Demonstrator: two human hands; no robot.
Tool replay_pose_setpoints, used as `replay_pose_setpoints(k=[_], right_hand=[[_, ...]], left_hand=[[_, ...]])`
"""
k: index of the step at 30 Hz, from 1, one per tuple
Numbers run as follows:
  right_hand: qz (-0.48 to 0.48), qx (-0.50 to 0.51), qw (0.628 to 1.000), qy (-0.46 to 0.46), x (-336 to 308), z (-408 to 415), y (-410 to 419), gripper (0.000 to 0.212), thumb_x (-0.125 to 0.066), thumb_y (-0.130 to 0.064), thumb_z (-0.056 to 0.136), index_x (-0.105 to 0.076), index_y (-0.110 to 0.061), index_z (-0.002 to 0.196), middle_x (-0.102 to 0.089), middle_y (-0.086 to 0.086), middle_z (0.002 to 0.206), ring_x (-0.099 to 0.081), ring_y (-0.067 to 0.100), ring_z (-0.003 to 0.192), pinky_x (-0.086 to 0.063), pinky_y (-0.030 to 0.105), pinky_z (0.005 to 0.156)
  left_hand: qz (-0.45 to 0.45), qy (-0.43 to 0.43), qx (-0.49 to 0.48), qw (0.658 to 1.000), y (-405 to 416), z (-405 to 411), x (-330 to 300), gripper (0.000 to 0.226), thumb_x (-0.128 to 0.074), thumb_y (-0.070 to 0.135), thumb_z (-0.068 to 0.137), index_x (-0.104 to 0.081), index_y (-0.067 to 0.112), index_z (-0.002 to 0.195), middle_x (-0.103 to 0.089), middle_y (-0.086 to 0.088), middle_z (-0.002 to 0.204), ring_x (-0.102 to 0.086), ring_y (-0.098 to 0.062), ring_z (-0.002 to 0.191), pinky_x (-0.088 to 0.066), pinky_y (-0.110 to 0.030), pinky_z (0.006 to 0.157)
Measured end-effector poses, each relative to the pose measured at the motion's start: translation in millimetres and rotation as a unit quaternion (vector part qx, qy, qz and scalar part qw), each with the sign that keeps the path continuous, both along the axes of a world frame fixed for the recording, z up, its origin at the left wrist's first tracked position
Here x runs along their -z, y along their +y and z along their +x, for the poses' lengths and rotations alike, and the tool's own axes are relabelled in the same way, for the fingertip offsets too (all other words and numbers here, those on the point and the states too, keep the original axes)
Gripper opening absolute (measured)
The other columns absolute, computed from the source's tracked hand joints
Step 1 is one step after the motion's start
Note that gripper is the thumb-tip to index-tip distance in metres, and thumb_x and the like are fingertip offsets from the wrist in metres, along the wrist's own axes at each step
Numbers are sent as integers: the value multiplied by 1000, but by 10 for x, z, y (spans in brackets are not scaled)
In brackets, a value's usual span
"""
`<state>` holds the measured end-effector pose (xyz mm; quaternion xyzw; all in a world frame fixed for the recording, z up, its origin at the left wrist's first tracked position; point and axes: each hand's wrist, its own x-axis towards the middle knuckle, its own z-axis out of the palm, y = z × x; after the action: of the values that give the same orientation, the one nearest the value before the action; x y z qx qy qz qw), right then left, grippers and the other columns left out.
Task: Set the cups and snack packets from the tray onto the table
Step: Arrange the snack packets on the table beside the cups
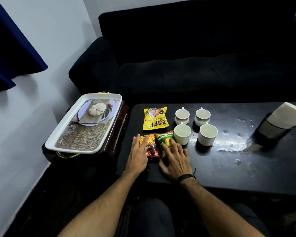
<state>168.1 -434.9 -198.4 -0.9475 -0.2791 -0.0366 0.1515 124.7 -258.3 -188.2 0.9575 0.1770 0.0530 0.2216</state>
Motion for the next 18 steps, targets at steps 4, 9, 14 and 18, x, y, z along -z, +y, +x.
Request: replay_pose_setpoints(k=[4, 9, 14, 18], right_hand=[[-4, -9, 999, -42, 80, 14, -17, 80, -48, -68, 77, -38, -28, 146, -40, 10, 148, -45, 26, 122, -38, 42, 96], [5, -21, 999, -23, 80, 6, 11, 77, -40, -61, 88, -19, -28, 154, -25, 7, 160, -37, 29, 139, -34, 40, 111], [16, -50, 999, -15, 72, 37, 33, 69, -35, -52, 96, -14, -26, 156, -10, 6, 164, -12, 25, 150, -6, 33, 120], [34, -59, 998, 6, 76, 40, 37, 69, -37, -44, 98, -6, -26, 156, -2, 3, 164, -3, 20, 151, -4, 30, 121]], left_hand=[[42, -66, -36, 996, -62, -66, 153, 75, -44, -5, 96, -23, 38, 155, -4, -2, 166, -4, -21, 154, -27, -27, 111], [32, -159, -110, 981, -40, -87, 147, 58, -59, -5, 91, -53, 21, 142, -38, -7, 156, -40, -27, 143, -41, -43, 113], [69, -120, -42, 990, -54, -127, 219, 56, -45, 52, 97, -41, 30, 149, -26, -2, 161, -22, -18, 151, -7, -45, 124], [107, -60, -63, 990, -8, -105, 246, 64, -42, 55, 94, -28, 35, 153, -18, -4, 164, -14, -20, 153, 0, -50, 122]])
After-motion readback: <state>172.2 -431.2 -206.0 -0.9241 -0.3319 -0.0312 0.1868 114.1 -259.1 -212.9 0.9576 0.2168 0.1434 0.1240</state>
